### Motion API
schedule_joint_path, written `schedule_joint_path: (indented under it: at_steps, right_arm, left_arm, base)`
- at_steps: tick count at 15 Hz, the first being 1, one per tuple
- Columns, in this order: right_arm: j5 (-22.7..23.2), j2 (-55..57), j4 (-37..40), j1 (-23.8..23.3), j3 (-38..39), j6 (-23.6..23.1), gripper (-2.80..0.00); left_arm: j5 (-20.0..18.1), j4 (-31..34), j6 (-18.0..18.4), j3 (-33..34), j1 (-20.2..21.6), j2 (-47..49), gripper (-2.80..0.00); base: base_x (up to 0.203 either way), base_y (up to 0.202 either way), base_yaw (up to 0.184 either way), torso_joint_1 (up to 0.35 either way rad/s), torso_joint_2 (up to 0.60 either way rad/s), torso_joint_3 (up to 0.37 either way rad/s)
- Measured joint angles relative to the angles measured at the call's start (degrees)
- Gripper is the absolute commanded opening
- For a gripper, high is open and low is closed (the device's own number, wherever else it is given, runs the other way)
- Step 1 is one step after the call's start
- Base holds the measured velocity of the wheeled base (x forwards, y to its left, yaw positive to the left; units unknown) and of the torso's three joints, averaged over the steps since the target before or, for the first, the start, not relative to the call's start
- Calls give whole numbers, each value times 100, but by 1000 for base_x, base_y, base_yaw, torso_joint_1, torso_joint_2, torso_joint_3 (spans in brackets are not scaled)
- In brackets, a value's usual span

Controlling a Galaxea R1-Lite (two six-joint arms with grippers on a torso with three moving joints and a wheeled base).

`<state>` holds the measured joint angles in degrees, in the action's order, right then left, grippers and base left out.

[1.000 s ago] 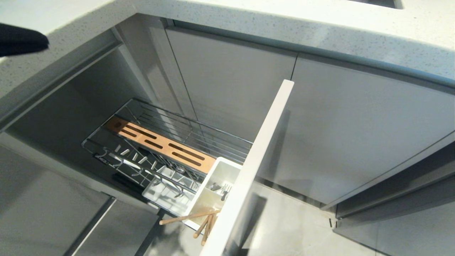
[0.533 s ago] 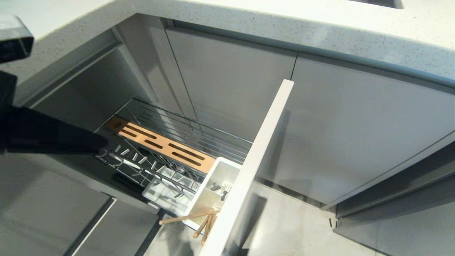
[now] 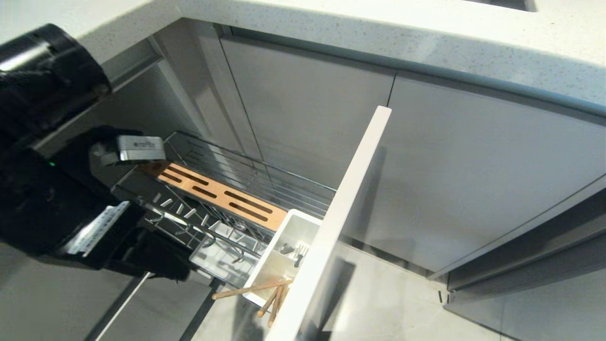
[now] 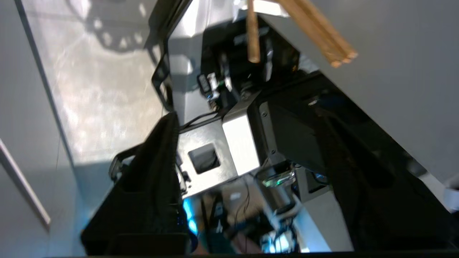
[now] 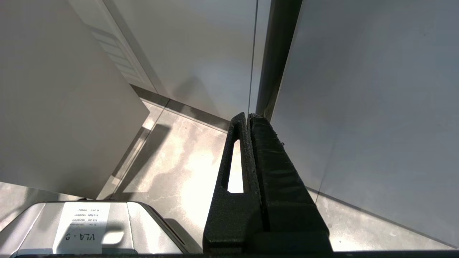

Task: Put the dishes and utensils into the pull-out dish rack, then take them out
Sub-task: Take the chopsticks out of the cupboard

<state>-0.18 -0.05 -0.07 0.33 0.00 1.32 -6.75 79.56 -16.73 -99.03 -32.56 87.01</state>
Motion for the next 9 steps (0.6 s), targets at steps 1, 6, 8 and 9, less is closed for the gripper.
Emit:
schedule_joint_path:
  at_steps: [1, 6, 8, 9]
  right_arm:
    - [0, 0, 0, 0, 0, 0, -280]
    - [0, 0, 0, 0, 0, 0, -280]
    - [0, 0, 0, 0, 0, 0, -280]
    - [0, 0, 0, 0, 0, 0, -280]
  left_arm:
    - [34, 2, 37, 97, 1, 148, 0]
    - [251, -55, 218, 457, -21, 898, 0]
    - [233, -37, 245, 468, -21, 1154, 0]
    - [203, -34, 266, 465, -21, 1273, 0]
  base:
    - [0, 0, 0, 0, 0, 0]
    - [0, 0, 0, 0, 0, 0]
    - [0, 0, 0, 0, 0, 0]
    - [0, 0, 0, 0, 0, 0]
